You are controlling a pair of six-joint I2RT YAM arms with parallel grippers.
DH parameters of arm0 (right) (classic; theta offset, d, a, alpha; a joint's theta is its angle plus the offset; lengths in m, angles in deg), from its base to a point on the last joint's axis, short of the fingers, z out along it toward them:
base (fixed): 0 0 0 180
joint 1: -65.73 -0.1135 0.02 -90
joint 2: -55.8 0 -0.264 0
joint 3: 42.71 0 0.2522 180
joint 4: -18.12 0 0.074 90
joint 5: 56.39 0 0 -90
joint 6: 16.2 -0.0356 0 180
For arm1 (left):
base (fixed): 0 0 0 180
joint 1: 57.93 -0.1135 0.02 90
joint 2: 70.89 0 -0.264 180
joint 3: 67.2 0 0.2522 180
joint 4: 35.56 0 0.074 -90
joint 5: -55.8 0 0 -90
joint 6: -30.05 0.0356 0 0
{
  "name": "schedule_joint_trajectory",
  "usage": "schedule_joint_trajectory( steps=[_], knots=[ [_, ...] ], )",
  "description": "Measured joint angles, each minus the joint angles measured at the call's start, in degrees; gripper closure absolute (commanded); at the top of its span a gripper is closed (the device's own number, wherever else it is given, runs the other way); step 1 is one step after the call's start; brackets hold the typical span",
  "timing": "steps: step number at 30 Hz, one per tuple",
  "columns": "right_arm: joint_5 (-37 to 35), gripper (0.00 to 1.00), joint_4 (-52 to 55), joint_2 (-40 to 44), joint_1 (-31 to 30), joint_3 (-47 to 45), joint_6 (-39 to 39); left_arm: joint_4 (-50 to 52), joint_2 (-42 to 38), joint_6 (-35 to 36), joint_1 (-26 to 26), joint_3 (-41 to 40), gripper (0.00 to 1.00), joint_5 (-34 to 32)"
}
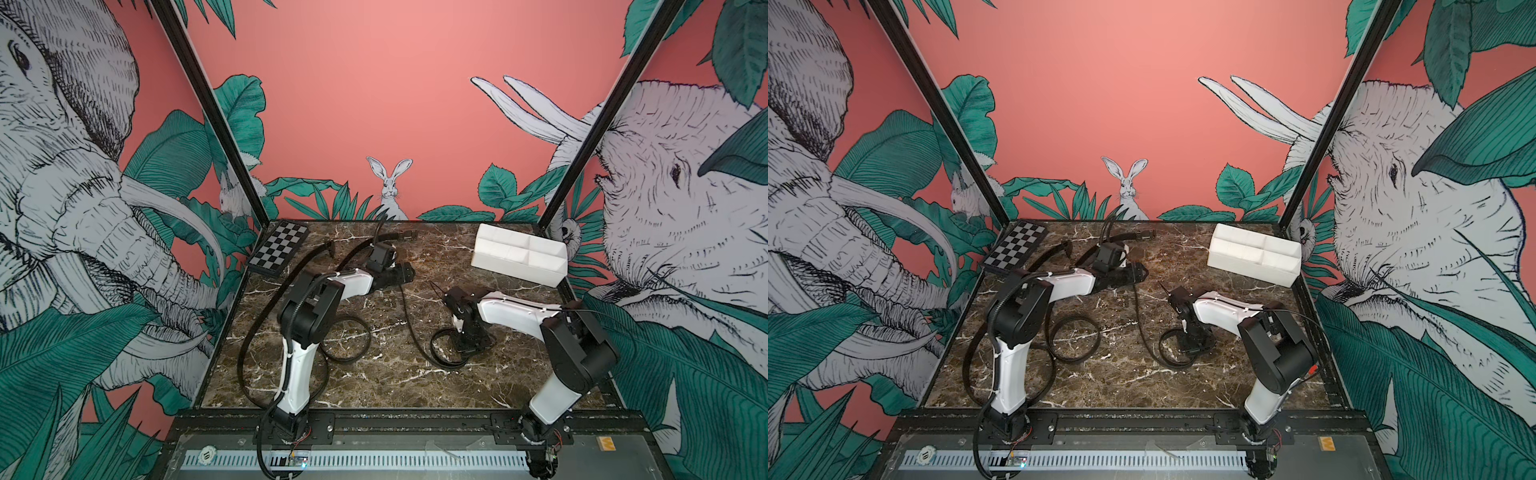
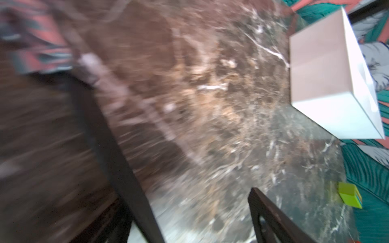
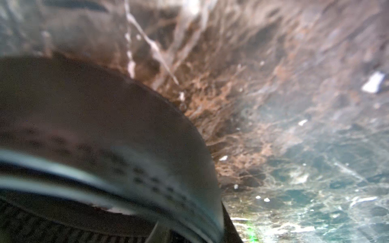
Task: Place the belts into the storage roll
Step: Roll the belt at the center of the board.
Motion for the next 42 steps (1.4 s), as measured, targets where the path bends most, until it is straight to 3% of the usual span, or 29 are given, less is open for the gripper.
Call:
schedule_joint_trajectory(
  steps=[6,12,17,20,28,34,38,42],
  knots=[
    [0.33,0.72,1.05,-1.29,-0.55,1.27,0.42,2.56,8.74,0.22,4.92,13.4,0.14,4.5],
    [0.74,0.72,2.03,-2.43,-1.07,2.36,0.46,4.39,8.92,0.57,5.9,14.14,0.1,6.56],
    [1.01,0.72,2.82,-3.23,-1.33,3.21,0.55,12.76,6.01,3.48,5.27,13.77,0.06,4.35],
    [1.09,0.72,2.91,-3.37,-1.36,3.34,0.61,16.98,1.7,4.66,4.59,9.51,0.06,2.05],
    [1.7,0.72,2.69,-3.45,-2.19,3.74,0.57,20.83,-17.14,5.88,2.08,-11.63,0.14,-1.2],
    [3.58,0.72,2.03,-4.92,-3.72,5.86,0.57,20.74,-30.36,7.78,3.87,-26.69,0.18,-1.31],
    [4.72,0.72,1.14,-5.75,-4.66,7.23,0.44,20.13,-33.83,11.19,8.83,-27.91,0.19,-0.57],
    [5.42,0.73,0.63,-6.51,-5.22,8.31,0.44,18.73,-32.28,13.77,12.66,-26.62,0.23,1.81]
  ],
)
